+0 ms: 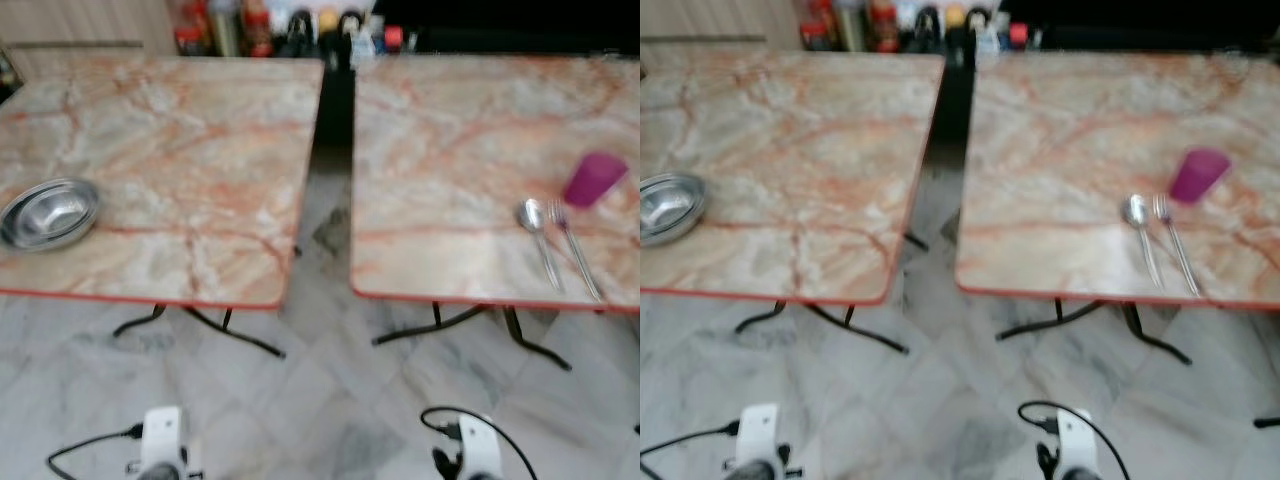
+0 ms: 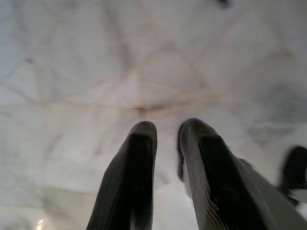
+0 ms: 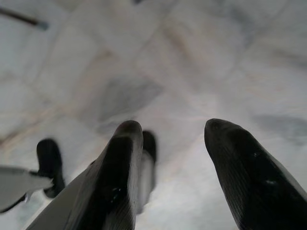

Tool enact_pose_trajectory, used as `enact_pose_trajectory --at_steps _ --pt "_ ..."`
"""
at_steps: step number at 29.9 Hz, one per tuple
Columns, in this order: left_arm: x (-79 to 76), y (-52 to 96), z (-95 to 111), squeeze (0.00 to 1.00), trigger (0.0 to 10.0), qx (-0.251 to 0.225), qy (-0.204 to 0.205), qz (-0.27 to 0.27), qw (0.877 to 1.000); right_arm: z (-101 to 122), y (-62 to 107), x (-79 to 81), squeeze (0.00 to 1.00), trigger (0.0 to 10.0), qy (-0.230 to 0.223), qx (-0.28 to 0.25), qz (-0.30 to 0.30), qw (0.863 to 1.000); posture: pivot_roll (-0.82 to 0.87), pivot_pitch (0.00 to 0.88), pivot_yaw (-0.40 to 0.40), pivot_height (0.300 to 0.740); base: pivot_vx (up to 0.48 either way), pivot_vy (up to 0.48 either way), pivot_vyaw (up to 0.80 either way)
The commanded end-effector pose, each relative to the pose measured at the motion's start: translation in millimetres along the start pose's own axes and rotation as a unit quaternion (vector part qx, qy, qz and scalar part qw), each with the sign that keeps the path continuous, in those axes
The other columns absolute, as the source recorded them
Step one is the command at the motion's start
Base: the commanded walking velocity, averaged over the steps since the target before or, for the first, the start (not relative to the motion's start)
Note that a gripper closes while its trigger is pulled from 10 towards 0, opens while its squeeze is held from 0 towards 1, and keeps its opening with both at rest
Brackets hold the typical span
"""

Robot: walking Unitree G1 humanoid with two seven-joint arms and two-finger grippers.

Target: Setting the table

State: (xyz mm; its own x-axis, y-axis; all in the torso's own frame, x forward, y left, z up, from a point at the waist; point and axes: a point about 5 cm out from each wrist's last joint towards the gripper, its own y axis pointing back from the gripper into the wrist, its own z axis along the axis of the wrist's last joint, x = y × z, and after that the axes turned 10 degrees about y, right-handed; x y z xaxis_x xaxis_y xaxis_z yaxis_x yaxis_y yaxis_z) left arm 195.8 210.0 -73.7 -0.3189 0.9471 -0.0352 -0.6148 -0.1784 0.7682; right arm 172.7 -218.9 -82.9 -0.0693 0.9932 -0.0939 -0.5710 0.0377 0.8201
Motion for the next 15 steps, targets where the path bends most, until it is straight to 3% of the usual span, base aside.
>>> enact_pose_trajectory --at_steps 1,15 --pt "9.4 0.3 0.7 0.0 10.0 0.001 -0.009 0.012 1.0 -2.2 -0.6 8.3 0.0 10.0 -0.006 0.002 0.007 1.0 0.0 0.133 0.009 0.74 0.0 0.0 0.0" --pt "5.0 -0.5 3.0 0.0 10.0 0.001 -0.012 0.007 1.0 0.0 -0.7 6.3 0.0 10.0 -0.008 -0.005 -0.001 1.0 0.0 0.131 0.003 0.74 0.0 0.0 0.0"
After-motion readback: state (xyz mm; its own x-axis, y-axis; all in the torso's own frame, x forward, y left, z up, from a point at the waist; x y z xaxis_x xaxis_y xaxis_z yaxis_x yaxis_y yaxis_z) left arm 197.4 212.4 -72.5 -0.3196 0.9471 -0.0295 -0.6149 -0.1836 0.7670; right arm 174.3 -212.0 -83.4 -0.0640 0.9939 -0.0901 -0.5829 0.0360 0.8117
